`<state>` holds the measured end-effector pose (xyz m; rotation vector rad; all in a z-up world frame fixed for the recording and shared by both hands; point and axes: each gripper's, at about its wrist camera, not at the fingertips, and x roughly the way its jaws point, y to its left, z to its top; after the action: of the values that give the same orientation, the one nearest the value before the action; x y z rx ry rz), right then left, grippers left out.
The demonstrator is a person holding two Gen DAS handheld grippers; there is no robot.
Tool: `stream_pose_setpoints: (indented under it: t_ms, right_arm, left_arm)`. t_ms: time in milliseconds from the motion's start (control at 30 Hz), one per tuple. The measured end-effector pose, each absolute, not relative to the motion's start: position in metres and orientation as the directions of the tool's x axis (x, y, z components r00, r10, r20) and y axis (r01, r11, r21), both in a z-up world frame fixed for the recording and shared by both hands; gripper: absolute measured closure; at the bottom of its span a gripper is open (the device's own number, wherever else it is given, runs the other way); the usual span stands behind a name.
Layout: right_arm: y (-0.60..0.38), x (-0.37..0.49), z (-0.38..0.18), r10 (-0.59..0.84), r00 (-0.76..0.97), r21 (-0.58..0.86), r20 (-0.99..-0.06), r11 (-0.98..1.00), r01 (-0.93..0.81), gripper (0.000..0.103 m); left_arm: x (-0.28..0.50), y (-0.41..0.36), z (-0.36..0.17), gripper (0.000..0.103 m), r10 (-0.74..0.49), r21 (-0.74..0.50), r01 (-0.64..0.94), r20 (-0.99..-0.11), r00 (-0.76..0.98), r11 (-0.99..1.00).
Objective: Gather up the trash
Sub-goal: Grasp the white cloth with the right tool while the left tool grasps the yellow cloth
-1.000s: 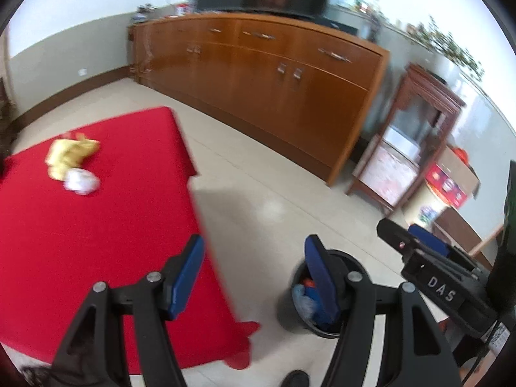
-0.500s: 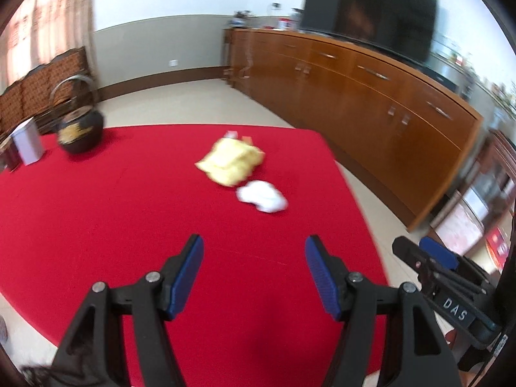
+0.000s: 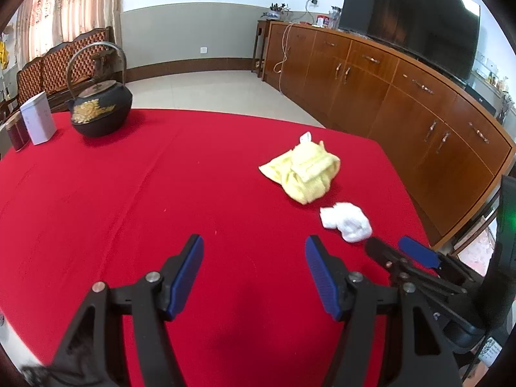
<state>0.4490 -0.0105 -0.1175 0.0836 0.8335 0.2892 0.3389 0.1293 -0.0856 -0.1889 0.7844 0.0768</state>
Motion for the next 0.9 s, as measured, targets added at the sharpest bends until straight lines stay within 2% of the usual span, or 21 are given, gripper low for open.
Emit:
stream_pose_setpoints:
  t_ms: [267, 300, 333, 433, 900]
  right_arm:
    - [0.009, 0.491, -0.141, 0.306, 0.593, 0.198, -0.745, 0.950, -0.243, 0.040]
    - [0.011, 0.494, -0.144, 0.306, 0.592, 0.194, -0.746, 0.950, -0.246, 0.044]
    - [0.012, 0.497, -0.145, 0.302, 0.593, 0.188, -0.746, 0.951, -0.247, 0.054]
    - [0.012, 0.499, -0.147, 0.300, 0.601, 0.178, -0.741, 0.950, -0.255, 0.057]
    - [-0.050, 0.516, -0.131, 0.227, 0.680, 0.191, -0.697, 0.973, -0.128, 0.059]
  left_arm:
    - [0.365, 0.137, -0.092, 0.036, -0.003, -0.140, -0.136, -0.708, 0.706, 0.981]
    - [0.367, 0.137, -0.093, 0.036, -0.003, -0.138, -0.134, -0.709, 0.706, 0.981]
    - [0.370, 0.137, -0.094, 0.036, -0.005, -0.137, -0.131, -0.710, 0.705, 0.982]
    - [0.378, 0.133, -0.097, 0.036, -0.019, -0.143, -0.119, -0.712, 0.702, 0.983]
    - [0.435, 0.091, -0.099, 0.036, -0.096, -0.168, -0.040, -0.728, 0.679, 0.985]
